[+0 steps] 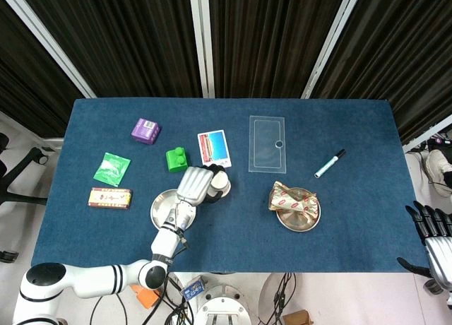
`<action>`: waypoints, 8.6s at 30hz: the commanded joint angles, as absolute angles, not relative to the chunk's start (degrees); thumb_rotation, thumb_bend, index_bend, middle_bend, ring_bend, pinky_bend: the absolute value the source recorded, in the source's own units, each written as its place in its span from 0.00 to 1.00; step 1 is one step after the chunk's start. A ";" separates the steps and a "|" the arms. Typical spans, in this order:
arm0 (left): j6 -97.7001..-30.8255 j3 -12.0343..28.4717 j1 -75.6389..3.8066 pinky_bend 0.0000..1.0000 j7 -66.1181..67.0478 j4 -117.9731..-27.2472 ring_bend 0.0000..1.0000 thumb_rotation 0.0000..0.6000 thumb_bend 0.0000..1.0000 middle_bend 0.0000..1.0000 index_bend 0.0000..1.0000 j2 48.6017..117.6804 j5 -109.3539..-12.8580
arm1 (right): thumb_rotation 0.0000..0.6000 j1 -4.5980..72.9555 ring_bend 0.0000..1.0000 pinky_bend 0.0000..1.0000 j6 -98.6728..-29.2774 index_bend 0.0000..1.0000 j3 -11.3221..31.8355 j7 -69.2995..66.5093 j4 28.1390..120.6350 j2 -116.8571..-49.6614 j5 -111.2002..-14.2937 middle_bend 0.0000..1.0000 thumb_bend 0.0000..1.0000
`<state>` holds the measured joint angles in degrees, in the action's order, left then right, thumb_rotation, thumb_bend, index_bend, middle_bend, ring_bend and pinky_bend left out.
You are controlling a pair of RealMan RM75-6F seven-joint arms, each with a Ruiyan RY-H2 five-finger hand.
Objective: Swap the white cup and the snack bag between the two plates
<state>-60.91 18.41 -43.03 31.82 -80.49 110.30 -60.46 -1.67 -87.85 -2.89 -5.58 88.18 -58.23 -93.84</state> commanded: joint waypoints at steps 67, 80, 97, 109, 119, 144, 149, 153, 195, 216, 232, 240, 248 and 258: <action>-85.50 -0.62 -14.51 0.23 9.74 -101.54 0.11 1.00 0.02 0.17 0.12 70.24 -89.19 | 1.00 36.61 0.42 0.51 -49.20 0.31 4.71 37.81 99.48 -93.97 -76.91 0.34 0.42; -84.58 0.39 -14.01 0.23 7.97 -100.80 0.11 1.00 0.02 0.17 0.12 69.76 -89.45 | 1.00 36.67 0.09 0.28 -54.01 0.00 9.03 31.39 108.57 -82.06 -73.92 0.01 0.24; -80.82 2.83 -14.87 0.23 5.77 -99.50 0.12 1.00 0.02 0.17 0.12 68.95 -85.59 | 1.00 57.34 0.08 0.22 -51.41 0.00 17.70 47.96 89.50 -97.54 -42.56 0.02 0.24; -78.89 4.10 -15.67 0.23 4.08 -99.11 0.12 1.00 0.02 0.17 0.12 68.05 -84.06 | 1.00 60.80 0.54 0.41 -49.89 0.61 14.71 44.87 82.22 -100.56 -42.69 0.53 0.40; -78.98 4.02 -15.44 0.23 5.71 -100.27 0.12 1.00 0.02 0.17 0.12 67.93 -84.09 | 1.00 59.54 0.66 0.57 -54.54 0.76 13.55 41.16 84.20 -98.89 -48.54 0.65 0.41; -77.72 -0.03 -15.09 0.23 11.83 -100.99 0.12 1.00 0.03 0.17 0.12 71.18 -89.55 | 1.00 36.27 0.66 0.57 -65.22 0.72 -5.19 12.92 88.40 -74.92 -81.25 0.65 0.41; -78.12 -0.99 -14.75 0.23 12.48 -102.32 0.12 1.00 0.03 0.17 0.12 71.27 -91.28 | 1.00 35.47 0.61 0.56 -63.28 0.58 -5.52 9.01 83.97 -77.69 -82.72 0.62 0.41; -77.69 -1.65 -14.87 0.23 12.36 -103.30 0.12 1.00 0.03 0.17 0.12 71.20 -92.44 | 1.00 35.37 0.44 0.51 -61.00 0.26 -5.57 5.41 83.50 -77.37 -83.26 0.39 0.41; -56.75 4.67 -29.63 0.31 30.36 -87.78 0.16 1.00 0.10 0.13 0.16 113.13 -78.12 | 1.00 13.09 0.00 0.03 -80.89 0.00 -5.25 -17.91 83.47 -60.50 -87.54 0.00 0.21; -75.05 4.73 -26.06 0.73 30.12 -94.87 0.58 1.00 0.52 0.59 0.54 100.31 -90.26 | 1.00 11.85 0.00 0.03 -78.73 0.00 -3.58 -17.09 84.63 -59.82 -88.96 0.00 0.21; -72.24 4.16 -26.85 0.66 23.95 -76.75 0.45 1.00 0.19 0.42 0.37 101.81 -87.13 | 1.00 10.89 0.00 0.03 -78.48 0.00 -2.82 -16.99 85.59 -59.42 -89.69 0.00 0.21; -70.34 2.89 -26.10 0.44 25.37 -80.50 0.21 1.00 0.03 0.20 0.15 98.95 -85.08 | 1.00 10.05 0.00 0.03 -79.85 0.00 -3.00 -17.22 85.77 -59.06 -91.43 0.00 0.21; -84.95 -3.19 -19.69 0.21 21.26 -99.18 0.05 1.00 0.00 0.08 0.08 81.84 -97.80 | 1.00 8.02 0.00 0.03 -82.45 0.00 -2.87 -13.97 86.71 -58.88 -91.56 0.00 0.21; -97.98 -9.30 -4.38 0.17 7.14 -93.16 0.03 1.00 0.02 0.06 0.08 70.38 -91.08 | 1.00 1.10 0.00 0.01 -87.26 0.00 -4.63 1.43 90.86 -59.93 -88.83 0.00 0.21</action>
<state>-95.68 -7.73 -8.69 14.48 -97.25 70.87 -94.88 3.74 -84.44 -4.13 -1.93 89.86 -58.79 -89.60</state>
